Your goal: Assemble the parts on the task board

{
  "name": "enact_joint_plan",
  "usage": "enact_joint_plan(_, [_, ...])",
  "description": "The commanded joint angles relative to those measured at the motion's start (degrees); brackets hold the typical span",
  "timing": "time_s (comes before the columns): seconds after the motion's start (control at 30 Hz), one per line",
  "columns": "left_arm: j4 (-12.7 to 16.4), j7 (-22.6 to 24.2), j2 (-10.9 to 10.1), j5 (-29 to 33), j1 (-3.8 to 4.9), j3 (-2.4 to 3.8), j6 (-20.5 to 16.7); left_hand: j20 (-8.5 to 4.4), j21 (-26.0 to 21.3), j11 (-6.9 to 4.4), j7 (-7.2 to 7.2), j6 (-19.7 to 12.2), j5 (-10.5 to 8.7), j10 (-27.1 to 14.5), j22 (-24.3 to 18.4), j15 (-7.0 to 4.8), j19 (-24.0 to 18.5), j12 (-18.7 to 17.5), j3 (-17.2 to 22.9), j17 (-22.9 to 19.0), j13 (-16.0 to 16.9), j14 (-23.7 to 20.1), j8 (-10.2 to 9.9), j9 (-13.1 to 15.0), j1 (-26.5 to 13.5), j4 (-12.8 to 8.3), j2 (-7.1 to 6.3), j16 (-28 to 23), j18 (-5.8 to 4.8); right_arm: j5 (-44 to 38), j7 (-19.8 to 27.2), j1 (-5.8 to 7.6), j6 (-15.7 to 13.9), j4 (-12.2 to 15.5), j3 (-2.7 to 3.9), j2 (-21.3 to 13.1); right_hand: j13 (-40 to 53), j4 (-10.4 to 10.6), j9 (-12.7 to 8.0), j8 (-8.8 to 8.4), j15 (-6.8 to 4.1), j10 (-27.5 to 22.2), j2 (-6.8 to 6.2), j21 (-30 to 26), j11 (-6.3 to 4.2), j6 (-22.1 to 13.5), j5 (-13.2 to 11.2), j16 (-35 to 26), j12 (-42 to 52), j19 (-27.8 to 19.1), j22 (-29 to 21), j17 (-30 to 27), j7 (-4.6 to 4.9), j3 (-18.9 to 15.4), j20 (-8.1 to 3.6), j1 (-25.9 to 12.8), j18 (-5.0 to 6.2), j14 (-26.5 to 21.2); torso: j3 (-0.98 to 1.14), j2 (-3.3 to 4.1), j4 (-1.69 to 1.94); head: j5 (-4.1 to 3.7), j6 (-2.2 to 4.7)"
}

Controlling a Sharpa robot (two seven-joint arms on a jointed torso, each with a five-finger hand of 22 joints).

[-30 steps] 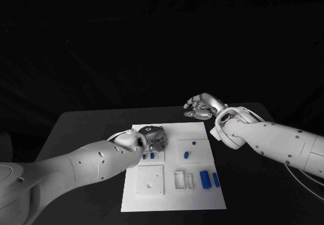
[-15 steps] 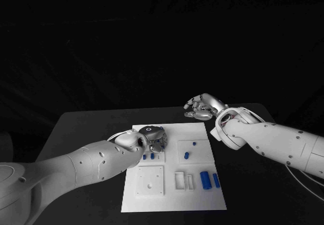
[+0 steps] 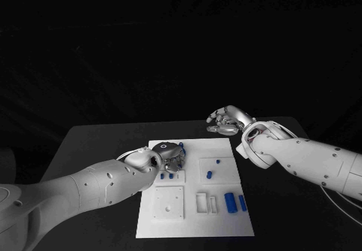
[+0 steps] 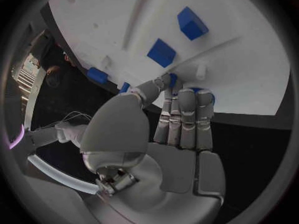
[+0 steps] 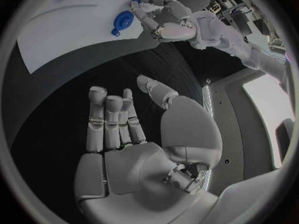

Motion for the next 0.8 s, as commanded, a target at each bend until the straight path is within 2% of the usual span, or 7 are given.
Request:
enact_joint_plan(0.03, [1.0, 0.8, -0.7, 0.8, -0.01, 0.53, -1.9, -1.08, 0.1, 0.47, -0.11, 0.4, 0.23, 0.8, 0.7, -0.13, 0.4, 0.5, 0.4, 0.1, 0.9, 0.4, 0.4, -0.1, -0.1, 0.1, 0.54, 0.2, 2.75, -0.2, 0.6, 0.03, 0.5, 0.1, 0.03, 0.0, -0.1, 0.0, 0.0, -0.10, 0.05, -0.1, -0.13, 0.1, 0.29, 0.1, 0.1, 0.2, 0.3, 0.1, 1.1, -0.1, 0.25, -0.2, -0.39, 0.0, 2.55, -0.2, 0.00, -0.02, 0.01, 0.10, 0.07])
enact_joint_plan(0.23, [2.4, 1.5, -1.9, 1.6, -0.01, 1.97, -3.2, -1.21, 0.2, 0.39, -0.16, 0.5, 0.25, 1.0, 0.7, -0.21, 0.6, 0.5, 0.5, 0.1, 1.0, 0.7, 0.5, -0.1, -0.2, 0.1, 0.52, 0.1, 2.75, -0.2, 0.6, 0.03, 0.5, 0.1, 0.03, -0.1, -0.1, 0.0, 0.0, -0.09, 0.04, -0.1, -0.11, 0.1, 0.28, 0.1, 0.1, 0.2, 0.3, 0.1, 1.1, -0.1, 0.23, -0.2, -0.39, 0.0, 2.55, -0.2, 0.00, 0.00, 0.06, 0.27, 0.26])
enact_joint_plan(0.5, [4.2, 2.0, -3.7, 3.0, -0.01, 4.97, -3.8, -1.32, 0.2, 0.34, -0.20, 0.6, 0.25, 1.2, 0.7, -0.27, 0.8, 0.5, 0.6, 0.0, 1.0, 0.9, 0.6, -0.2, -0.2, 0.1, 0.49, 0.0, 2.75, -0.2, 0.7, 0.03, 0.5, 0.1, 0.03, -0.1, -0.1, 0.0, 0.0, -0.07, 0.02, -0.1, -0.10, 0.1, 0.27, 0.1, 0.1, 0.2, 0.3, 0.1, 1.1, -0.1, 0.22, -0.2, -0.39, 0.0, 2.55, -0.2, -0.04, -0.01, 0.04, 0.45, 0.38])
enact_joint_plan(0.63, [4.6, 1.9, -4.9, 4.1, 0.02, 5.52, -2.1, -1.34, 0.3, 0.33, -0.21, 0.6, 0.25, 1.2, 0.7, -0.28, 0.9, 0.5, 0.6, 0.0, 1.0, 0.9, 0.6, -0.2, -0.3, 0.1, 0.49, 0.0, 2.75, -0.2, 0.6, 0.03, 0.6, 0.0, 0.03, -0.2, -0.1, 0.0, 0.0, -0.07, 0.02, -0.1, -0.10, 0.1, 0.26, 0.1, 0.1, 0.2, 0.3, 0.1, 1.1, -0.1, 0.21, -0.2, -0.39, 0.0, 2.55, -0.2, -0.04, -0.04, 0.06, 0.43, 0.33])
enact_joint_plan(0.8, [4.8, 1.7, -6.0, 5.0, 0.05, 5.49, -0.8, -1.36, 0.3, 0.32, -0.20, 0.6, 0.24, 1.2, 0.6, -0.29, 0.9, 0.4, 0.6, 0.0, 1.0, 1.0, 0.6, -0.2, -0.3, 0.1, 0.53, 0.0, 2.74, -0.2, 0.7, 0.02, 0.6, 0.1, 0.03, -0.4, -0.1, 0.0, 0.0, -0.06, 0.01, -0.1, -0.11, 0.1, 0.25, 0.1, 0.1, 0.2, 0.3, 0.1, 1.1, -0.1, 0.20, -0.3, -0.39, 0.0, 2.55, -0.2, 0.00, -0.04, 0.08, 0.42, 0.19])
